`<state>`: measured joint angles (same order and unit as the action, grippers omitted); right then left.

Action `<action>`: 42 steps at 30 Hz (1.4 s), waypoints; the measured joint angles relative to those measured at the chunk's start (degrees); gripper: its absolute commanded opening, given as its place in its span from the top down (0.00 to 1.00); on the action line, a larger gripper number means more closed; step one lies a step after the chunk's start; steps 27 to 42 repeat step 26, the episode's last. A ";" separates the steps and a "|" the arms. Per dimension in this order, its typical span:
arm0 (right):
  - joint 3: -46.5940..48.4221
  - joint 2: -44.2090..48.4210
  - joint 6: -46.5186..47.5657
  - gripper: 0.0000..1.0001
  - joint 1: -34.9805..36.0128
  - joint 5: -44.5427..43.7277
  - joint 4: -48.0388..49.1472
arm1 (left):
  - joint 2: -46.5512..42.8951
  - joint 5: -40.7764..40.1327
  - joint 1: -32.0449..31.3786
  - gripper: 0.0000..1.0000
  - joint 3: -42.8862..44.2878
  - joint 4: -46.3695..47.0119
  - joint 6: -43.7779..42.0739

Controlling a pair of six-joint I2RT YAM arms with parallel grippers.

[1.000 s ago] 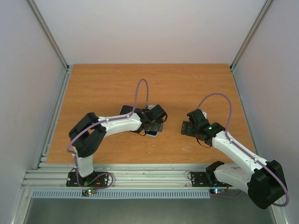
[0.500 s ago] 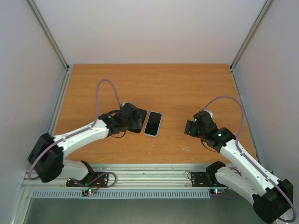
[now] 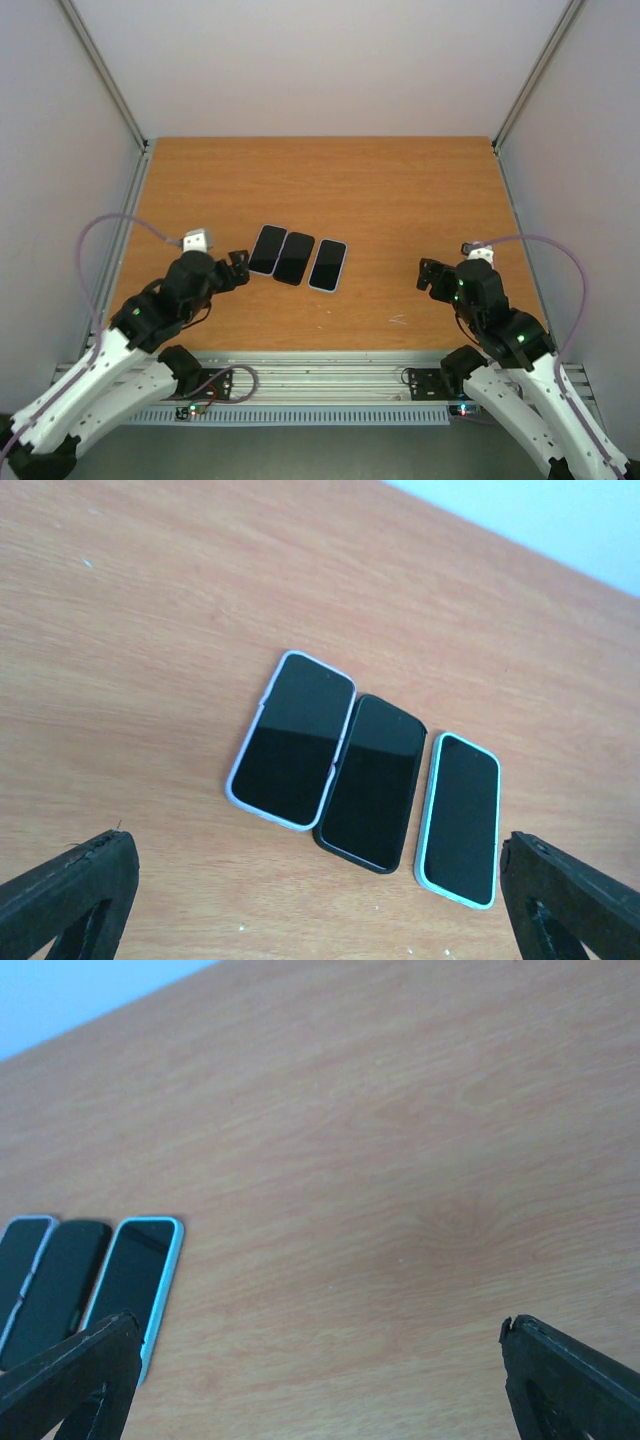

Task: Put the phone into the phone case

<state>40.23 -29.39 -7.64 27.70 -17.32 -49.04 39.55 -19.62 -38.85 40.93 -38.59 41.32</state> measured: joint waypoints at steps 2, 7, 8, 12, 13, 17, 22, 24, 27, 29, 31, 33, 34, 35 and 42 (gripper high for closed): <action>0.11 2.82 -0.07 0.02 0.00 -0.90 -0.57 | -5.49 -1.53 0.00 0.01 -1.31 -1.75 -0.04; -0.15 5.84 -0.24 0.02 0.00 -1.95 -0.90 | -16.76 -5.66 0.00 0.01 -3.04 -5.75 -0.57; -0.50 6.43 -0.24 0.02 0.00 -1.97 -0.72 | -18.47 -6.56 0.00 0.01 -3.43 -6.05 -0.90; -1.86 7.34 -0.24 0.02 0.00 -2.25 -0.46 | -24.15 -9.99 0.00 0.01 -5.95 -8.59 -1.55; -2.12 7.30 -0.28 0.02 0.00 -2.40 -0.46 | -25.24 -10.69 0.00 0.01 -6.58 -9.25 -1.55; -2.40 6.91 -0.52 0.02 0.00 -3.21 -0.46 | -28.85 -12.37 0.00 0.01 -8.46 -10.38 -1.53; -2.64 5.46 -1.07 0.02 0.00 -3.91 -0.31 | -30.32 -13.29 0.00 0.01 -8.94 -10.71 -1.53; -2.91 5.33 -1.31 0.02 0.00 -3.93 -0.31 | -30.29 -13.40 0.00 0.01 -8.94 -10.78 -1.53; -3.02 5.35 -1.44 0.02 0.00 -4.15 -0.33 | -30.14 -13.44 0.00 0.01 -8.94 -10.88 -1.53; -3.02 5.35 -1.44 0.02 0.00 -4.15 -0.33 | -30.14 -13.44 0.00 0.01 -8.94 -10.88 -1.53; -3.02 5.35 -1.44 0.02 0.00 -4.15 -0.33 | -30.14 -13.44 0.00 0.01 -8.94 -10.88 -1.53; -3.02 5.35 -1.44 0.02 0.00 -4.15 -0.33 | -30.14 -13.44 0.00 0.01 -8.94 -10.88 -1.53; -3.02 5.35 -1.44 0.02 0.00 -4.15 -0.33 | -30.14 -13.44 0.00 0.01 -8.94 -10.88 -1.53; -3.02 5.35 -1.44 0.02 0.00 -4.15 -0.33 | -30.14 -13.44 0.00 0.01 -8.94 -10.88 -1.53; -3.02 5.35 -1.44 0.02 0.00 -4.15 -0.33 | -30.14 -13.44 0.00 0.01 -8.94 -10.88 -1.53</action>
